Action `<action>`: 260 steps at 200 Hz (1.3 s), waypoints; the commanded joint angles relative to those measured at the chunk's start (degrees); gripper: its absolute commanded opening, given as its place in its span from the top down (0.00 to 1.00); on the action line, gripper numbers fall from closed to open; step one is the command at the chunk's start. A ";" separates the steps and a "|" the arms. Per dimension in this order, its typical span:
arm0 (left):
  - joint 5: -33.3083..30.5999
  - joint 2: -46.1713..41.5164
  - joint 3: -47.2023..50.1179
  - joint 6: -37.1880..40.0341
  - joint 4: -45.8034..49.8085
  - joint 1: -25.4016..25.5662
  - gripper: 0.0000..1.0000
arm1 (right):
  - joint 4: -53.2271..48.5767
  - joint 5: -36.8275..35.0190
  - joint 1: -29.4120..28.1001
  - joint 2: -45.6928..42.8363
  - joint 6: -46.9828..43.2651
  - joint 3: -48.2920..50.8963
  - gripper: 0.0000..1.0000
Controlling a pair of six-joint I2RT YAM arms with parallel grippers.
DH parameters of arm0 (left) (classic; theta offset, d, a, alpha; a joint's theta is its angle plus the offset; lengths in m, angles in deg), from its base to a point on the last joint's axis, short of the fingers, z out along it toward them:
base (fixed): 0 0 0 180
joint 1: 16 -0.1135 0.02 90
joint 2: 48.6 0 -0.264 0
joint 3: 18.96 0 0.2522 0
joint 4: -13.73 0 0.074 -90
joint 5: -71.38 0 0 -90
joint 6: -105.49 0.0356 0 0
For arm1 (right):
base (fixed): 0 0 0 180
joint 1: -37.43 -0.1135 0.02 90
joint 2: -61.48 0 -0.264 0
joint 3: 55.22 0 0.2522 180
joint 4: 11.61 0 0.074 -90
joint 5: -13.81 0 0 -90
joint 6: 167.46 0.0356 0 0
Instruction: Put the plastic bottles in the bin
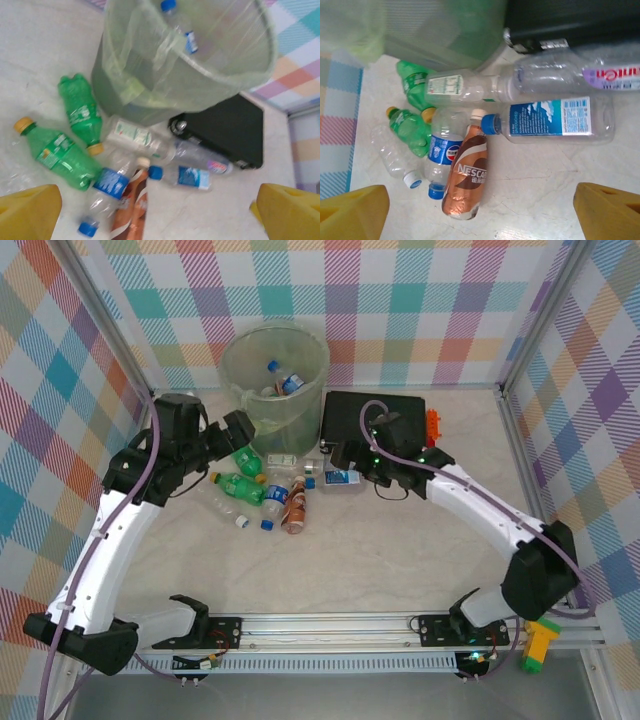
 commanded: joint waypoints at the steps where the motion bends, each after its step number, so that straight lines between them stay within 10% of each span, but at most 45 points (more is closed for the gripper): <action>1: 2.59 -2.10 1.65 5.03 4.12 0.58 0.00 | 1.32 -0.95 0.21 4.22 15.31 0.06 0.12; 86: 7.66 -6.96 6.60 9.42 3.19 0.84 0.00 | 5.42 -4.16 0.14 18.53 40.78 -3.74 0.16; 260: 3.11 -9.33 7.45 10.44 6.86 2.69 0.00 | 6.03 -6.13 1.19 31.52 54.98 -6.20 0.19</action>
